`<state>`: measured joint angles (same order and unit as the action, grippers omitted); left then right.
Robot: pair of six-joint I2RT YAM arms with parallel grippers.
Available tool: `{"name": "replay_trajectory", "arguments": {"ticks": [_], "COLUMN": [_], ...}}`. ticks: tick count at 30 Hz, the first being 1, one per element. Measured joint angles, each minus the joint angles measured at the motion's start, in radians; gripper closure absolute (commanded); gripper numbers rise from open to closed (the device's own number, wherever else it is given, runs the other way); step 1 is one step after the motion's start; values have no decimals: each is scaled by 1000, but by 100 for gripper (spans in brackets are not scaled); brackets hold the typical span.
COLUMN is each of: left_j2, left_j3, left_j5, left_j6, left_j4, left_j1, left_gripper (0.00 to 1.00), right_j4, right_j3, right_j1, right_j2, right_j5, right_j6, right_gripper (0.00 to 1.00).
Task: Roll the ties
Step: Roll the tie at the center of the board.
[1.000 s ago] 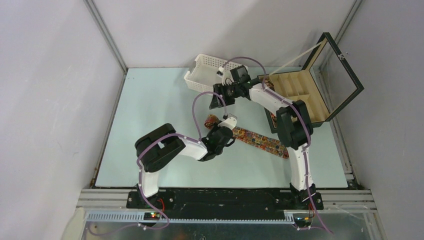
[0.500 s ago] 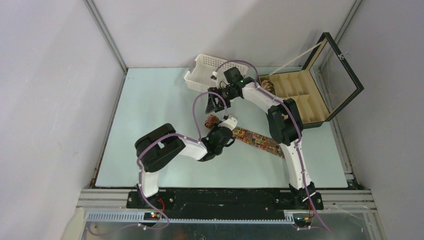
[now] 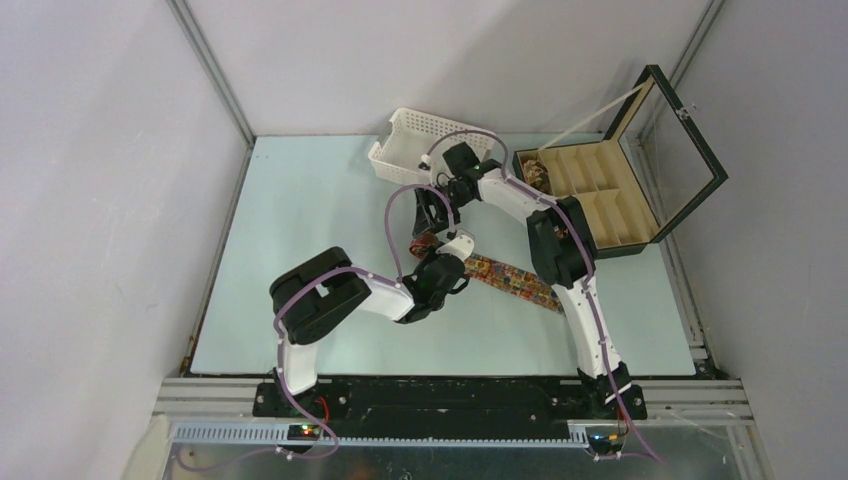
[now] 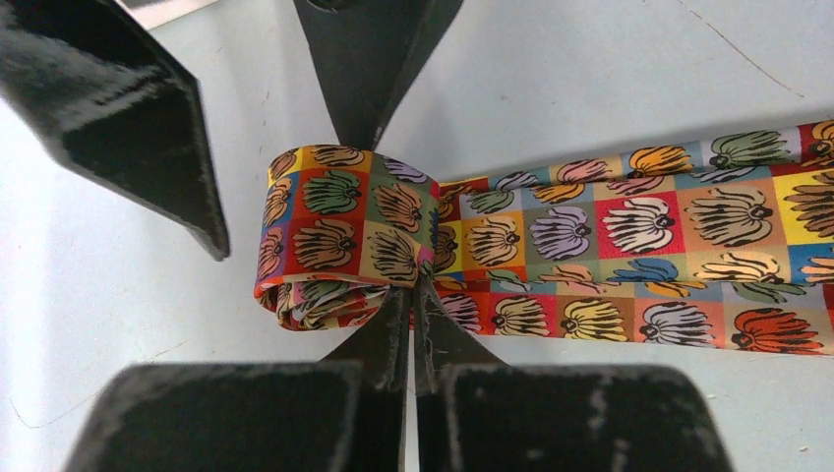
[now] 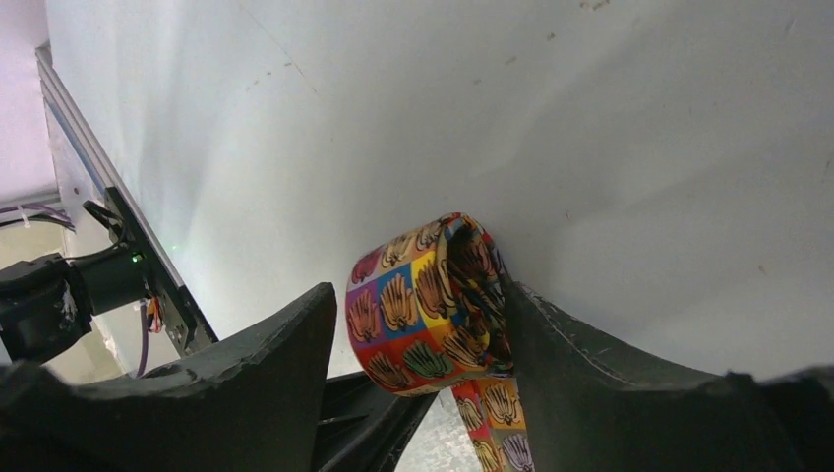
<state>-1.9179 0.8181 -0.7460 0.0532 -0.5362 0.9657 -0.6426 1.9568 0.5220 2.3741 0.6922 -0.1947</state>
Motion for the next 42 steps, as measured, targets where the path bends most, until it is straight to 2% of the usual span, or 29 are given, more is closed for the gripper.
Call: {"name": "replay_trajectory", "arguments": {"ticks": [20,22,24,25,28,36,42], "left_j2": [0,0,0,0,0,29,116], "left_j3": [-5,-5,-5,-5,-8,-57,-109], "left_j5": [7,8,8,8,10,19,36], "left_j6": [0,0,0,0,-1,-12,-72], "left_j4": [-13,-16,-16,-16,-16,-24,8], "left_j1": [0,0,0,0,0,0,1], "left_gripper": [100,99,90,82,70,66,66], "right_j4": [-30,-29,-29,-29,-27,-22,-13], "right_j3": [5,5,6,6,6,6,6], "right_j1": [9,9,9,9,9,8,4], "right_j2": [15,15,15,15,15,15,15], "right_j5": [-8,-8,-8,-8,-8,-8,-8], "right_j6": [13,13,13,12,12,11,11], "right_gripper": [79,81,82,82,82,83,83]}}
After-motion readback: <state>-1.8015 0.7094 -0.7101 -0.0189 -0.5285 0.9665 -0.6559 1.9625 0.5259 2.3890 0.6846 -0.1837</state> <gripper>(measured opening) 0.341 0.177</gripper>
